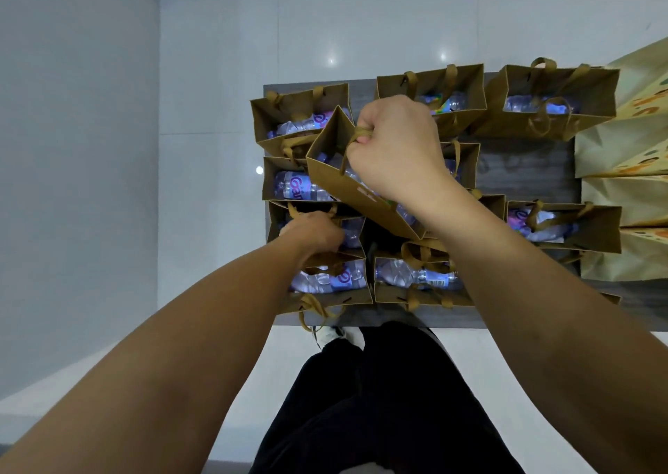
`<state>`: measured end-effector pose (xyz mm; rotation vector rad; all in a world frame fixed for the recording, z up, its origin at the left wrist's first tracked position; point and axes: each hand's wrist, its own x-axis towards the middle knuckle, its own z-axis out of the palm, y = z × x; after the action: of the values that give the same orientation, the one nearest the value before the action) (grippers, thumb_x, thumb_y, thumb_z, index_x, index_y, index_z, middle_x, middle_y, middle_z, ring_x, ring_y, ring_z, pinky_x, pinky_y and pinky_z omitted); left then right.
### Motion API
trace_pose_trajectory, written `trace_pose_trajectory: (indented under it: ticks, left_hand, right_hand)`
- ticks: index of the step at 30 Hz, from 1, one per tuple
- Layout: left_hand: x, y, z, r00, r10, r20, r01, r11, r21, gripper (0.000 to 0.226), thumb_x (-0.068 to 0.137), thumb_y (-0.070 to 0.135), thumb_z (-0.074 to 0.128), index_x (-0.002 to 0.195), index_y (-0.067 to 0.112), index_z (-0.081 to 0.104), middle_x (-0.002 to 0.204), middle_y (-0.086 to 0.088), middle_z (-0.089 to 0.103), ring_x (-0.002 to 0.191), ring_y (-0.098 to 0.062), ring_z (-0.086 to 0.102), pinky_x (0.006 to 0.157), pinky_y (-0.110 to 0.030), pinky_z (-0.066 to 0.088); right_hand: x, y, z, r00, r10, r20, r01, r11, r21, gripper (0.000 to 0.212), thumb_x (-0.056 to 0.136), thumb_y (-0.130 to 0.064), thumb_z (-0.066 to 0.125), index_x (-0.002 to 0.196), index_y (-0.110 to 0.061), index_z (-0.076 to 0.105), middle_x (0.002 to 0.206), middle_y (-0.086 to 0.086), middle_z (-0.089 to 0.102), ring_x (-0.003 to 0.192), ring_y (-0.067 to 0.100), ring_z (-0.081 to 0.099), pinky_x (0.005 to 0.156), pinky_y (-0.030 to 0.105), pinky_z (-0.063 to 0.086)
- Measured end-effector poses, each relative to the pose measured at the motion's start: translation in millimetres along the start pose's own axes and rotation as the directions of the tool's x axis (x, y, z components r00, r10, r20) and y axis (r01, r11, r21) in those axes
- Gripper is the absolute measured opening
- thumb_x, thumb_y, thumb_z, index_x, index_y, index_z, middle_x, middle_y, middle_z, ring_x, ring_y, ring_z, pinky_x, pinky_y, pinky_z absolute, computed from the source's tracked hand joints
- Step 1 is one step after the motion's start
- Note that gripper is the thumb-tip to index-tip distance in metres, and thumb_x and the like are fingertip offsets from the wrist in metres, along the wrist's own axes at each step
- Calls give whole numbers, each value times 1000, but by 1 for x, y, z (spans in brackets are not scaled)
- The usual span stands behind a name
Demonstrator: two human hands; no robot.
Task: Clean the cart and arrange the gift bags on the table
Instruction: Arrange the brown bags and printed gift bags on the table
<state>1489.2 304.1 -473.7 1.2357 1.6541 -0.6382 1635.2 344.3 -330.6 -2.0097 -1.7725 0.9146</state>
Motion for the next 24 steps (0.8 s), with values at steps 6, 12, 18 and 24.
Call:
trace_pose_trajectory:
  ticks: [6, 12, 18, 24]
  left_hand:
    - [-10, -19, -29, 995, 98, 13, -98, 995, -14, 17, 96, 30, 64, 108, 18, 65, 104, -8, 67, 96, -23, 64, 94, -41, 56]
    - [-27, -26, -37, 979, 191, -76, -179, 973, 148, 19, 98, 34, 52, 103, 20, 65, 89, -5, 65, 81, -19, 63, 72, -30, 54]
    - [-68, -44, -80, 942, 227, -245, -193, 969, 156, 30, 92, 42, 59, 89, 13, 66, 89, -3, 68, 80, -21, 64, 74, -34, 55]
    - [-119, -85, -115, 905, 267, -330, -242, 963, 116, 27, 90, 40, 65, 84, 14, 69, 85, -7, 68, 76, -20, 63, 63, -31, 51]
  right_hand:
    - [-9, -4, -4, 1000, 16, 12, -16, 999, -41, 26, 81, -8, 59, 58, -16, 48, 62, 1, 50, 66, 19, 51, 58, 28, 41]
    - [-27, -16, -19, 999, 29, -19, -29, 1000, -13, 37, 79, -5, 60, 52, -20, 39, 54, -3, 39, 53, 10, 38, 50, 25, 28]
    - [-52, -58, -39, 991, -16, -136, 14, 1000, -15, 24, 75, -2, 61, 56, -14, 53, 61, 6, 55, 67, 22, 59, 58, 32, 51]
    - [-84, -109, -47, 973, -122, -197, 111, 992, -65, 30, 80, -1, 60, 58, -20, 54, 64, 2, 54, 69, 15, 55, 56, 25, 42]
